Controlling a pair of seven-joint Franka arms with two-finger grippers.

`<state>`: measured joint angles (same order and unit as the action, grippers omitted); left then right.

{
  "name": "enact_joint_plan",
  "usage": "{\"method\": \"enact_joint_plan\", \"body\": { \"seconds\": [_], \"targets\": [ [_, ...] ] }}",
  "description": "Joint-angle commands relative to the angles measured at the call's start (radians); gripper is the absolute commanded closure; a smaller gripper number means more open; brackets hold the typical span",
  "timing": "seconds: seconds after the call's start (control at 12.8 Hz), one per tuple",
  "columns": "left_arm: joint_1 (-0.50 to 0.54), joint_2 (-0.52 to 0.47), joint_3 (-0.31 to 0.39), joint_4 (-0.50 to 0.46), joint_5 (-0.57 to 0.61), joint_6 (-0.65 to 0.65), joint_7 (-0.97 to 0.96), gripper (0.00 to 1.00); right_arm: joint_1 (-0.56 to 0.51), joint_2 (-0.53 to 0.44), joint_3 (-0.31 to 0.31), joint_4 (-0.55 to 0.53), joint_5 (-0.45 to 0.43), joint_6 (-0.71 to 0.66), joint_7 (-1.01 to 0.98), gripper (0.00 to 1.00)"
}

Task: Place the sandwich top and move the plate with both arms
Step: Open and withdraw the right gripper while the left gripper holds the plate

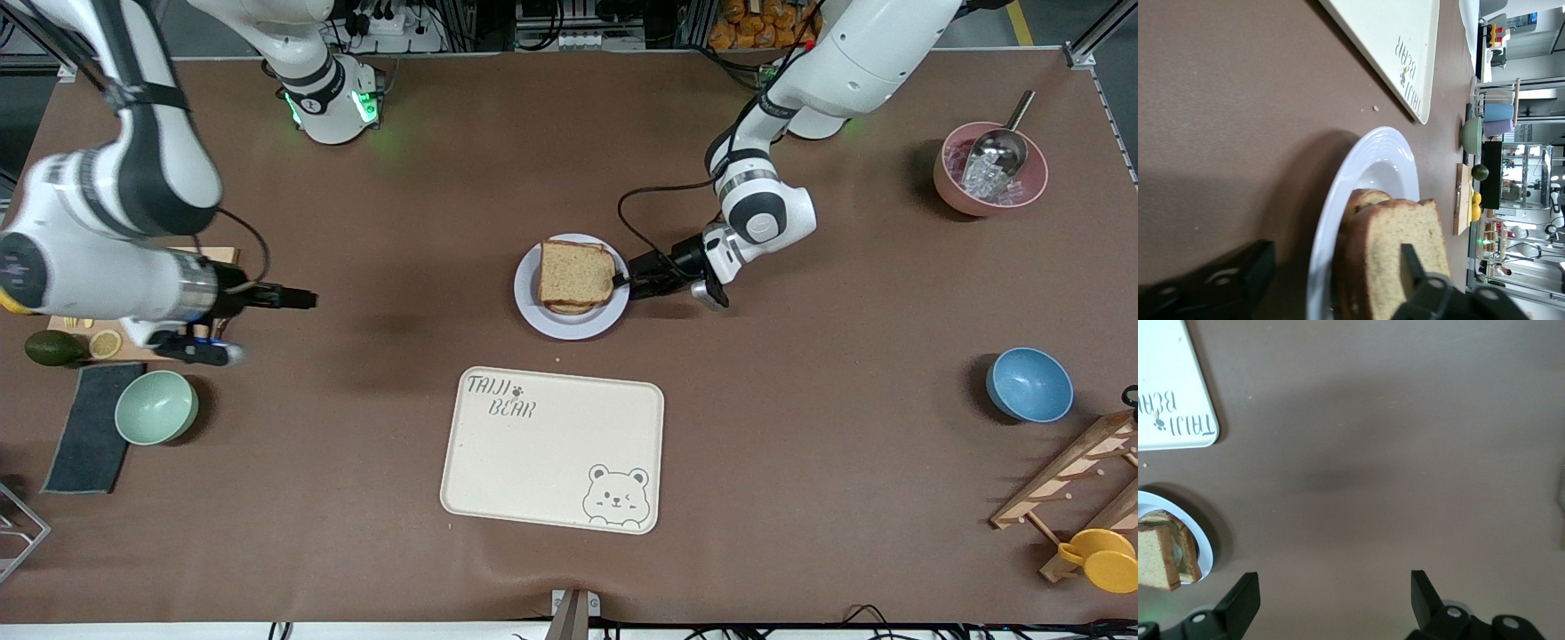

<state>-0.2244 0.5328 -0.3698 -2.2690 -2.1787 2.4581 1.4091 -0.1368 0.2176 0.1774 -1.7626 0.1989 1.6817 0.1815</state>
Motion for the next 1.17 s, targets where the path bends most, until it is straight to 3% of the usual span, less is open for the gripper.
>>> {"method": "enact_joint_plan", "body": {
  "seconds": [0.0,0.08,0.23,0.47,0.7,0.86,1.09],
  "targets": [
    [0.000,0.016,-0.003,0.003,-0.081,0.013,0.121,1.00,0.148,-0.010,-0.190,0.183,-0.015,-0.172,0.003,0.00],
    [-0.001,0.021,-0.003,0.003,-0.088,0.009,0.128,1.00,0.170,-0.012,-0.231,0.216,-0.015,-0.209,-0.008,0.00],
    [-0.001,0.021,-0.004,0.000,-0.096,0.001,0.128,1.00,0.129,-0.059,-0.237,0.255,-0.032,-0.275,-0.026,0.00],
    [0.014,0.016,-0.027,-0.015,-0.099,-0.020,0.129,1.00,0.125,-0.171,-0.225,0.253,-0.195,-0.293,-0.086,0.00],
    [0.034,0.012,-0.027,-0.036,-0.144,-0.117,0.166,1.00,0.111,-0.237,-0.226,0.245,-0.207,-0.306,-0.096,0.00],
    [0.059,0.019,-0.026,-0.056,-0.185,-0.230,0.220,1.00,0.109,-0.234,-0.228,0.252,-0.216,-0.295,-0.096,0.00],
    [0.066,0.021,-0.027,-0.057,-0.205,-0.263,0.231,1.00,0.114,-0.233,-0.225,0.255,-0.239,-0.237,-0.100,0.00]
  ]
}}
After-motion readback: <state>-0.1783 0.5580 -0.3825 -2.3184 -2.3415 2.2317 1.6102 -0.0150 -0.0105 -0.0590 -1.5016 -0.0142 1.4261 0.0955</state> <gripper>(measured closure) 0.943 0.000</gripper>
